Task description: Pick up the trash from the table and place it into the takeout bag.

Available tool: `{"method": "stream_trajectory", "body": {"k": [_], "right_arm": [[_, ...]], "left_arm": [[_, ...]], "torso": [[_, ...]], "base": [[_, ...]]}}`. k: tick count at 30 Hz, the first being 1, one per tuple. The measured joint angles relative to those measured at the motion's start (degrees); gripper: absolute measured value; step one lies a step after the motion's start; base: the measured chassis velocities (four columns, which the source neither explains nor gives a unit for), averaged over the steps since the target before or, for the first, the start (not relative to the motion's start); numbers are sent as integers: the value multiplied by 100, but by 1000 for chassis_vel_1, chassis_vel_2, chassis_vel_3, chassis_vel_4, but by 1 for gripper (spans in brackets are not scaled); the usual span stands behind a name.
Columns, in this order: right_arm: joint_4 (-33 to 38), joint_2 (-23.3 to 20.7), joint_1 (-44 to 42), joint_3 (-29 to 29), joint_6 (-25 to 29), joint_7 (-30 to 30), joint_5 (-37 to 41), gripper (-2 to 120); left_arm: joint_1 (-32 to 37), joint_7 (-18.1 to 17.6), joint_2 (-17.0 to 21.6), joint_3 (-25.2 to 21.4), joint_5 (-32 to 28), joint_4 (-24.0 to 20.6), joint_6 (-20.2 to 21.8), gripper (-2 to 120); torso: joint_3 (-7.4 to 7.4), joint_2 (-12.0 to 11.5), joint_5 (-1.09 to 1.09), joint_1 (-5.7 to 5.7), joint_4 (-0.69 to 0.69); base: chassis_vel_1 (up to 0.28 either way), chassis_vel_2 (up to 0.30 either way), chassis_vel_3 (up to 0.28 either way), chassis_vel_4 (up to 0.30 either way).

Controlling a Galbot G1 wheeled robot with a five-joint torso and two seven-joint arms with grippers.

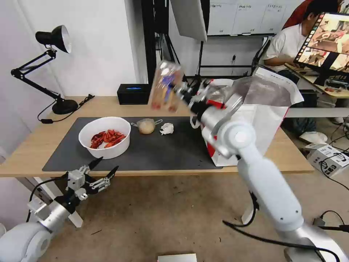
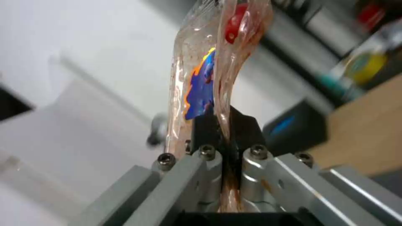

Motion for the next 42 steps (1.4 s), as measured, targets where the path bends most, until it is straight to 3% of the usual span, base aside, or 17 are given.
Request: {"method": "stream_trajectory", "body": {"k": [3,8,13,17,25,34,42], "right_arm": [[38,-268,77,282,149,274,-150,0],[134,-917,71,588,178,504,-298,0],[138,-1711,-60,754,101,643,-412,0],[135,-1929,-225,768,13,559,-719,0],[68,-1856,-314,563,-67,420,-1007,0],[14,-1716,-370,495,-127,421,-1086,0],[146,-1753,-620,616,-216,426,-856,26]], "left_arm": [[110,-90,-108,-23,64,-95,-37,105],[161,-137,-157,-27,82,-171,-44,112],[104,-173,-179,77,82,-225,-33,115],[91,-175,-201,133,94,-294,5,114],[140,-178,-241,186,171,-345,26,102],[220,-167,-242,121,180,-391,42,100],[214,-166,-207,139,203,-439,40,100]], "torso": [[0,0,1,0,-1],[0,0,1,0,-2],[0,0,0,0,-3],[1,0,2,0,-3],[1,0,0,0,-1],[1,0,-1,0,0],[1,0,-1,0,-1]], "base": [[0,0,0,0],[0,0,0,0],[0,0,0,0],[0,0,0,0],[0,0,0,0],[0,0,0,0],[0,0,0,0]]}}
